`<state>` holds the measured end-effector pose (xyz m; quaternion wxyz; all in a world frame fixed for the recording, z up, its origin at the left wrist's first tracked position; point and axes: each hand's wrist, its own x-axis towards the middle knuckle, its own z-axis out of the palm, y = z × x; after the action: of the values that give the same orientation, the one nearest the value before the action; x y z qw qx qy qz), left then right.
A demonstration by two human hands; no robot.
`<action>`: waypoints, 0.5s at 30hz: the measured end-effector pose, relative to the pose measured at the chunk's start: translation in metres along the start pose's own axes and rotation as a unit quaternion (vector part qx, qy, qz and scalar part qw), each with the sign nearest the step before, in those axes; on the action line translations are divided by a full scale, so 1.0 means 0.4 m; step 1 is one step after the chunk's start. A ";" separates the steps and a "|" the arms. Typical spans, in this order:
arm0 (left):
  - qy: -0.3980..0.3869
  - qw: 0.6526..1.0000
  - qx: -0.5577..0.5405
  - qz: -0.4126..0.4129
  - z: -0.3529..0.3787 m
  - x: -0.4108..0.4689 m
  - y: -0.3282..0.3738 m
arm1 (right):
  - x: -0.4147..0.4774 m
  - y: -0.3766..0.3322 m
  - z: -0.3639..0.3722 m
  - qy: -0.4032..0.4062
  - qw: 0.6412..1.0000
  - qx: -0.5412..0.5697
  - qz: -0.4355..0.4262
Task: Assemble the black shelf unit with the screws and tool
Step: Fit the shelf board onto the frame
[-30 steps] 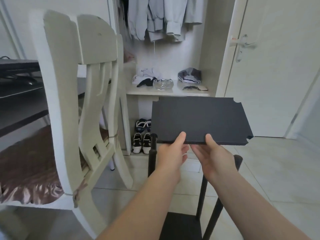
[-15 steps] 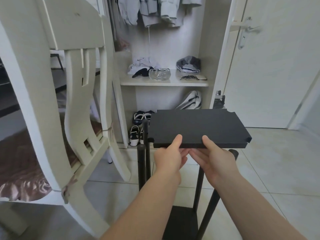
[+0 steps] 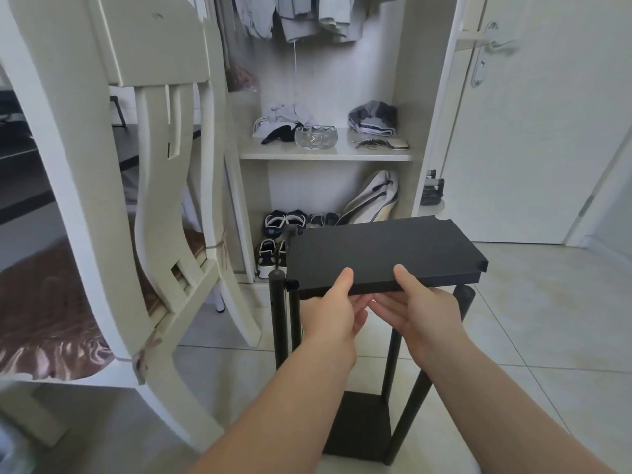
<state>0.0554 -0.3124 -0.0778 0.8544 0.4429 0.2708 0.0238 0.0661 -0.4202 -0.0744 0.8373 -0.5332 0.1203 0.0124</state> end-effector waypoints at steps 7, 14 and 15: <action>0.021 1.000 0.014 0.009 -0.032 0.010 0.012 | -0.003 0.025 0.021 -0.020 0.999 0.020 0.030; 0.014 0.999 0.039 -0.004 -0.055 0.035 0.033 | -0.006 0.051 0.043 -0.001 0.997 0.068 0.041; 0.014 0.999 0.042 -0.005 -0.058 0.039 0.035 | -0.007 0.054 0.045 0.002 0.996 0.075 0.041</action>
<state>0.0603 -0.2825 -0.0846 0.8313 0.4763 0.2861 0.0141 0.0636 -0.3944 -0.0857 0.8736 -0.4632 0.1445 0.0363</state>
